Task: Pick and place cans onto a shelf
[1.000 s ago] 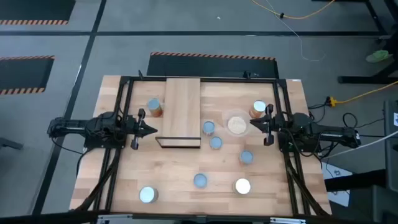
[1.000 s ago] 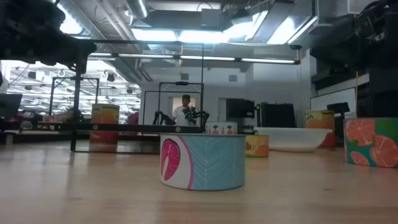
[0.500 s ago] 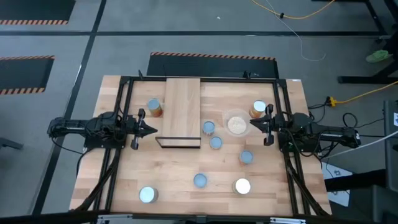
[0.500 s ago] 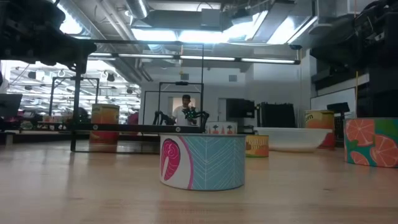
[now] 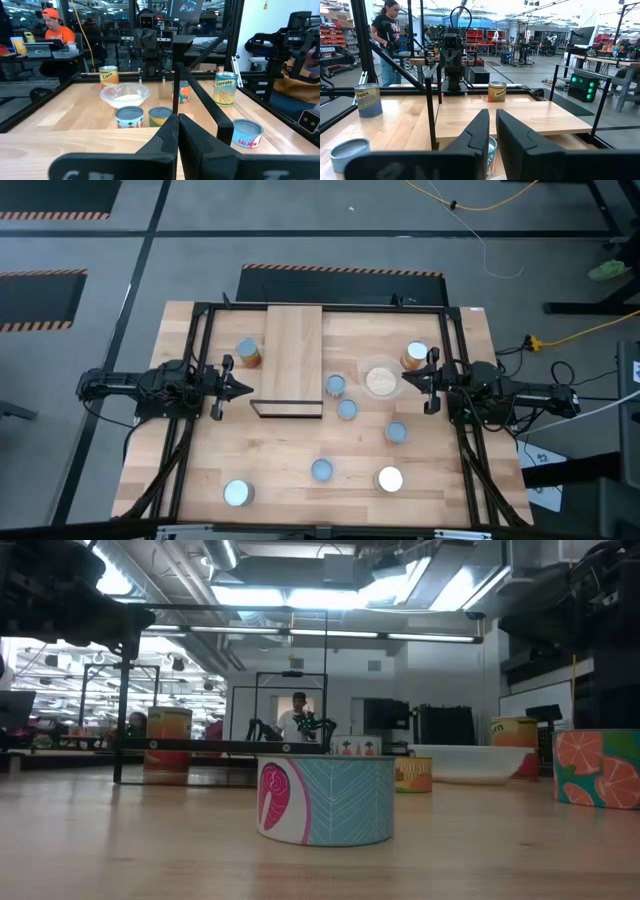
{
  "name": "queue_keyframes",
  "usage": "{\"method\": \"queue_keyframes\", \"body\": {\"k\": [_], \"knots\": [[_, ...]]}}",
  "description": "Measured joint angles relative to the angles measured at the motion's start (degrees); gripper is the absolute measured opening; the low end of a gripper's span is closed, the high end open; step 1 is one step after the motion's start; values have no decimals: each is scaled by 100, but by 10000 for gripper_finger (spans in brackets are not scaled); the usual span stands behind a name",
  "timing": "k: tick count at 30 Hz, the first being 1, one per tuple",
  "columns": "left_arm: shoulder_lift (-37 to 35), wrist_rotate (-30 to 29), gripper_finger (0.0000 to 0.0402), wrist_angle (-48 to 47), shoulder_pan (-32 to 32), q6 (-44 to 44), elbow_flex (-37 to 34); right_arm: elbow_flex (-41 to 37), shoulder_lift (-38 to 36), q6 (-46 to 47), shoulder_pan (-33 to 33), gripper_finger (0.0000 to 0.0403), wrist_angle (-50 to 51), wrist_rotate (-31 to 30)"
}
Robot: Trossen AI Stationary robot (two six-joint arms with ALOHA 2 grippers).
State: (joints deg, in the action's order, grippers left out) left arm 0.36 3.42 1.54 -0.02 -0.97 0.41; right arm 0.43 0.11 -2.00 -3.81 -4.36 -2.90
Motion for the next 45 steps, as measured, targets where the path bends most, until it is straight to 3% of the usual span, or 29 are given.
{"method": "queue_keyframes", "body": {"k": [22, 26, 33, 39, 45], "knots": [[0, 2, 0, -27, 0, 4, 2, 0, -1, -281, 2, 39, -71, -9], [0, 2, 0, -28, 0, 7, 2, 0, -1, 82, 2, 51, -164, -379], [0, 2, 0, -32, 0, 7, 2, -2, 0, 1027, 0, 147, -74, -1265], [0, 2, 0, -33, 1, 7, 2, -1, 1, 1418, 0, 246, -203, -1399], [0, -204, 0, -41, 1, 11, 2, 410, 137, 1496, 0, 276, -182, -1371]]}}
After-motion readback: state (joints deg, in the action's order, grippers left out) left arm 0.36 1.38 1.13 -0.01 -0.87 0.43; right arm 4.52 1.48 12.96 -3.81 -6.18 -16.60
